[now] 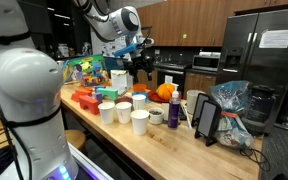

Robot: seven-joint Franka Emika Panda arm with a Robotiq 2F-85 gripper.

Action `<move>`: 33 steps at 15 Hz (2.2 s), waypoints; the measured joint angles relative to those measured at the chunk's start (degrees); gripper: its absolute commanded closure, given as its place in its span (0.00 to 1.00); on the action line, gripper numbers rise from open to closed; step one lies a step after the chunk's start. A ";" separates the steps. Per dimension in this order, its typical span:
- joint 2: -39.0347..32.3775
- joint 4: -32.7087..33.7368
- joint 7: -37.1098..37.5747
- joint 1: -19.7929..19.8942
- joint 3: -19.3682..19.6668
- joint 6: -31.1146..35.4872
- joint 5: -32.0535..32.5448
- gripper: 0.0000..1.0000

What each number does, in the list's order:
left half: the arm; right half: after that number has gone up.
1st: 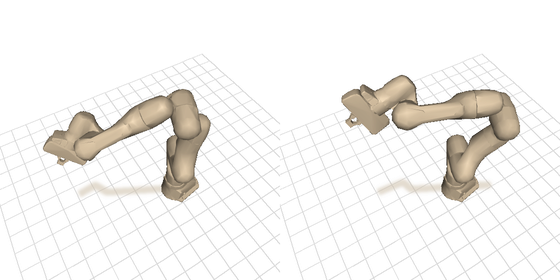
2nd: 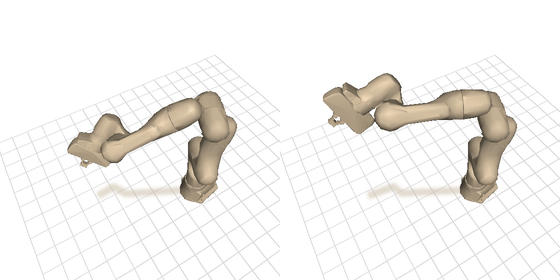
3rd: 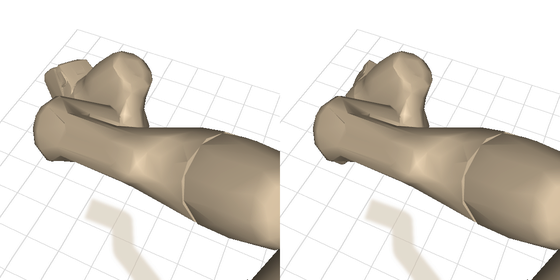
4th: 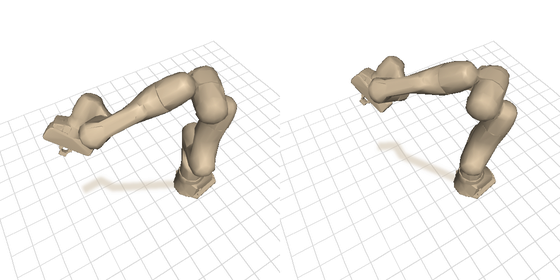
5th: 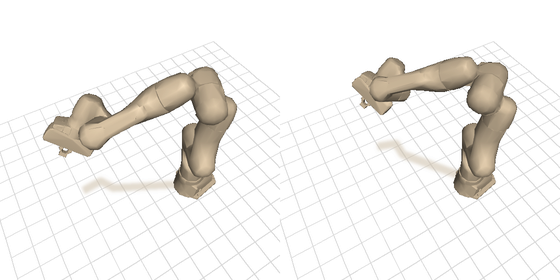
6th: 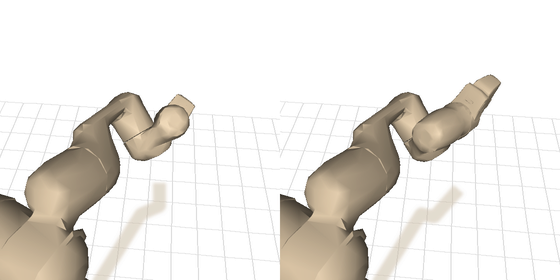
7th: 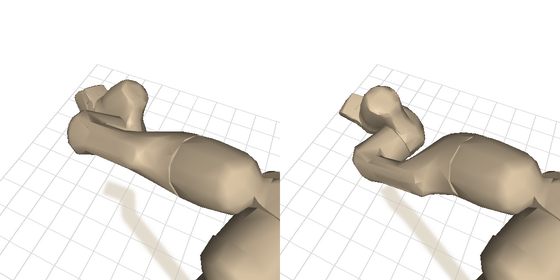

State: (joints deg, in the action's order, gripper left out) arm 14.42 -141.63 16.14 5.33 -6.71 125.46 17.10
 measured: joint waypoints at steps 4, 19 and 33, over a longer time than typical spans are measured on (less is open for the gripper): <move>1.53 0.36 -3.23 -4.89 -1.35 0.37 0.79 0.00; 5.35 -1.33 -32.56 -13.07 2.56 2.37 -12.17 0.00; 5.19 -3.56 -25.50 -11.67 1.85 5.90 -8.90 0.00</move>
State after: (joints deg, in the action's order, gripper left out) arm 19.61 -145.20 -9.36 -6.33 -4.86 131.36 8.19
